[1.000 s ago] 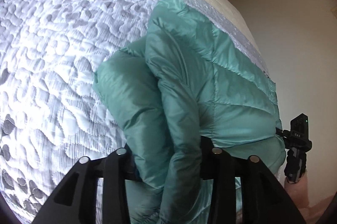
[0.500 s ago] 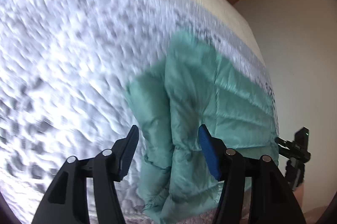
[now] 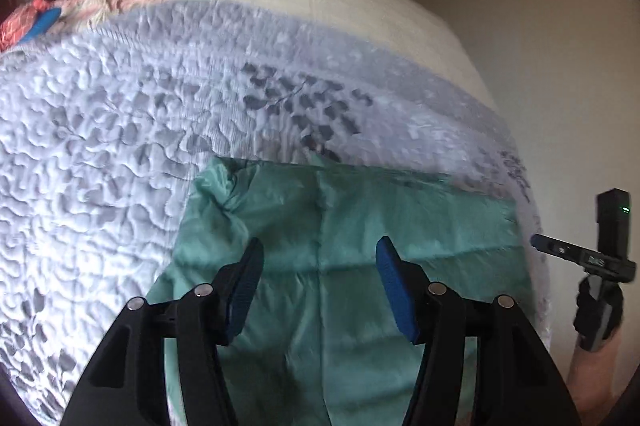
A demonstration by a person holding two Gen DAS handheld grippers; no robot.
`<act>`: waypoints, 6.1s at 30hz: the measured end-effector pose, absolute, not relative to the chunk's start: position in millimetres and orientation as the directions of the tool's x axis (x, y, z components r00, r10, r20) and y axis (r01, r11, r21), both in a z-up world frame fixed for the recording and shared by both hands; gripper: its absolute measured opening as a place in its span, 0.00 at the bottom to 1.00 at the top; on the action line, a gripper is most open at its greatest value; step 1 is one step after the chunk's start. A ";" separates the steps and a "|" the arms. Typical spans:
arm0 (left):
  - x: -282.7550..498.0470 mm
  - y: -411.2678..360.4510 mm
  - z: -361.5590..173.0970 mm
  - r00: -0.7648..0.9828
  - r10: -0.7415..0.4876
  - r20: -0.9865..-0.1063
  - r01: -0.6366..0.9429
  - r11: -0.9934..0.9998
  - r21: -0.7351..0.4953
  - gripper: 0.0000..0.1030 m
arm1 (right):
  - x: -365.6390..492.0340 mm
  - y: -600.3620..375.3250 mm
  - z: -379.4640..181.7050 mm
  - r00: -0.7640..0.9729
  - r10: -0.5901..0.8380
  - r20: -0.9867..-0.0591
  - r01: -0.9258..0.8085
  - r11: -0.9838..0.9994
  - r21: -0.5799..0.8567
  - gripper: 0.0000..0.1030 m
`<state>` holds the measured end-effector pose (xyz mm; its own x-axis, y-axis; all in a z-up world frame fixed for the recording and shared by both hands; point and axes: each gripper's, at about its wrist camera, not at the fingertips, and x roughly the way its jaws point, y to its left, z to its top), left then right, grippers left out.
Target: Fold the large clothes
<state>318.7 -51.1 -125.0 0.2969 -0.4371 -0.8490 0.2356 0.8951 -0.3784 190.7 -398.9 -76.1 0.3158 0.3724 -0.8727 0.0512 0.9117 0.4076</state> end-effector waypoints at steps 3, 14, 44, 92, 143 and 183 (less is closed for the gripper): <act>335.3 -48.5 -153.3 0.254 -0.421 -0.871 0.186 0.905 -0.383 0.56 | 209.6 -401.4 -100.3 0.274 0.322 -0.906 0.083 0.931 0.356 0.45; 342.4 -34.3 -197.3 0.224 -0.449 -0.865 0.159 0.893 -0.422 0.54 | 220.8 -415.9 -165.2 0.203 0.377 -0.904 0.144 0.901 0.408 0.35; 152.2 49.4 -118.3 0.331 -0.305 -0.893 -0.112 0.927 -0.358 0.74 | 111.5 -312.5 -86.6 0.103 0.178 -0.979 -0.041 0.984 0.175 0.33; 199.8 37.2 -216.8 0.248 -0.628 -0.738 -0.201 0.711 -0.673 0.73 | 120.7 -345.0 -117.6 0.094 0.194 -0.976 -0.020 0.981 0.193 0.32; 268.3 -224.8 -77.1 0.219 -0.335 -0.916 0.535 0.826 -0.174 0.31 | 104.3 -378.8 -169.5 0.047 0.165 -0.985 0.089 0.982 0.168 0.33; 289.9 -98.0 -116.0 0.073 -0.791 -0.608 0.184 0.610 -0.771 0.27 | 109.1 -384.0 -178.2 0.036 0.168 -0.985 0.094 0.981 0.170 0.38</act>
<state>289.9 -98.0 -116.0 0.0727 -0.7906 -0.6080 0.1838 0.6098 -0.7709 109.1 -384.0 -178.2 0.0357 0.1678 -0.9852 0.0937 0.9809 0.1705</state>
